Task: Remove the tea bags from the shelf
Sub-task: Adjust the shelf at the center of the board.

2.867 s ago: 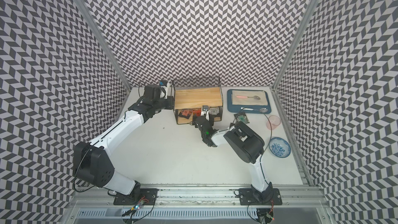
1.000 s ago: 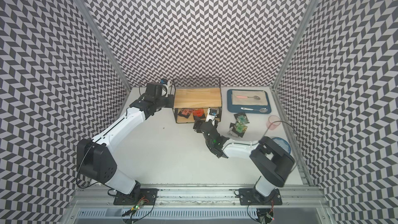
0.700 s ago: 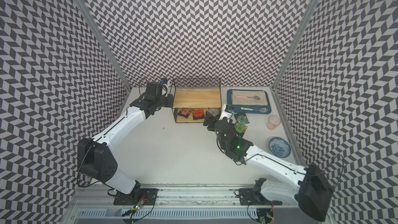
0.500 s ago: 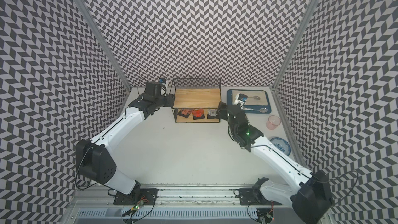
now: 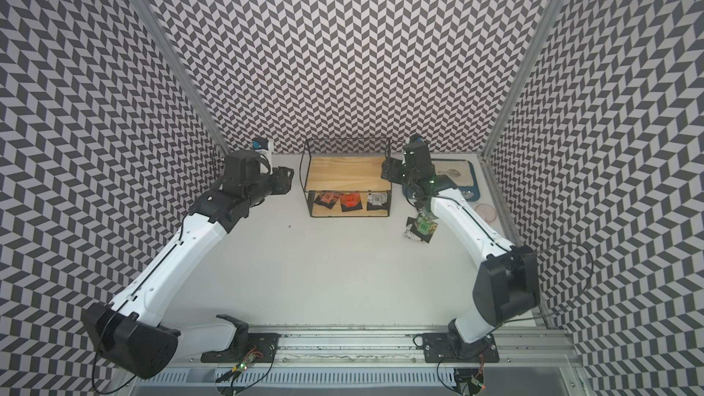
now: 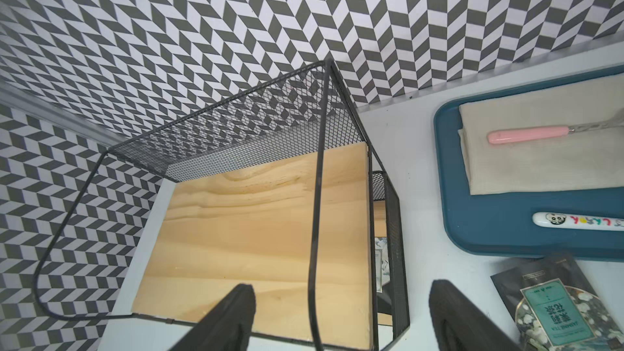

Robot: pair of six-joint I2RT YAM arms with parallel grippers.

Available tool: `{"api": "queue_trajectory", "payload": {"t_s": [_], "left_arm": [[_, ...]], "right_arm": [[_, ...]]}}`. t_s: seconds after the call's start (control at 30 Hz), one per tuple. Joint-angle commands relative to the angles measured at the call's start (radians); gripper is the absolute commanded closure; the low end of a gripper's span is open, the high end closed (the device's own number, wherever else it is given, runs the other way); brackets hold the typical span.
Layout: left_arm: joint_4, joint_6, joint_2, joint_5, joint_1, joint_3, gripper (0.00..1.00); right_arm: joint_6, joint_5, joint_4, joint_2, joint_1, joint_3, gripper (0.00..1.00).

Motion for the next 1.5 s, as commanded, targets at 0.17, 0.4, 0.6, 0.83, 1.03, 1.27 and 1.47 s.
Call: {"api": "queue_trajectory", "payload": {"t_s": [0.17,0.4,0.6,0.83,1.03,1.27,1.47], "left_arm": [[0.087,-0.242,-0.186,0.119,-0.187,-0.255,0.68],[0.256,-0.32,-0.129,0.16,-0.264,-0.393,0.71],[0.371,-0.337,-0.027,0.161,-0.263,-0.465,0.74],[0.56,-0.402,0.111,0.146,-0.263,-0.54,0.8],[0.782,-0.585,0.183,0.12,-0.256,-0.627,0.77],[1.009,-0.751,0.303,0.153,-0.211,-0.645,0.55],[0.994,-0.801,0.416,0.123,-0.229,-0.519,0.49]], "right_arm": [[-0.025,-0.069,-0.007,0.046,-0.022,0.062,0.43],[-0.008,-0.103,-0.008,0.056,-0.02,0.06,0.57],[0.003,-0.125,-0.01,0.061,-0.009,0.067,0.65],[0.014,-0.116,-0.058,0.074,0.025,0.092,0.93],[0.042,-0.106,-0.04,0.033,0.043,0.038,1.0],[0.053,-0.106,-0.019,0.004,0.064,-0.018,1.0],[0.055,-0.105,-0.018,0.0,0.067,-0.025,1.0]]}}
